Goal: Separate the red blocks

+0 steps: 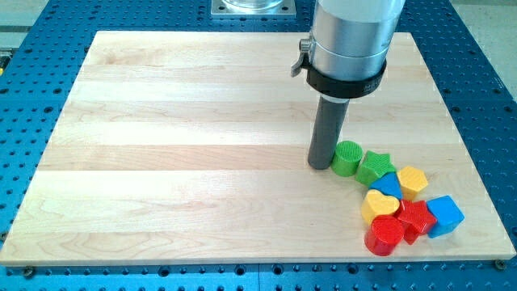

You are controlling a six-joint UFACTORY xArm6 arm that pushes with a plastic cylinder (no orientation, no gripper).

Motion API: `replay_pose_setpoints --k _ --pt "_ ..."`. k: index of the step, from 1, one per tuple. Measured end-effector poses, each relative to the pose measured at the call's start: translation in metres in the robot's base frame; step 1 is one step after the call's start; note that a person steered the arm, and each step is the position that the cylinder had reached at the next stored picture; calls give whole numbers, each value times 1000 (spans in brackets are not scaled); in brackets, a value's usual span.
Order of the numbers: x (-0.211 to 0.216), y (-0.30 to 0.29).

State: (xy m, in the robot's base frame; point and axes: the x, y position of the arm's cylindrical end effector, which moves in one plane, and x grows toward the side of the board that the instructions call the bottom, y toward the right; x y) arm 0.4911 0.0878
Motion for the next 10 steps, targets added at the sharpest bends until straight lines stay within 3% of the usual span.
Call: replay_pose_setpoints --k 2,3,4,5,6,10 --pt "7 -12" --pt "-58 27" --pt "-46 138" --pt "25 238" --pt "115 240" --pt "126 118"
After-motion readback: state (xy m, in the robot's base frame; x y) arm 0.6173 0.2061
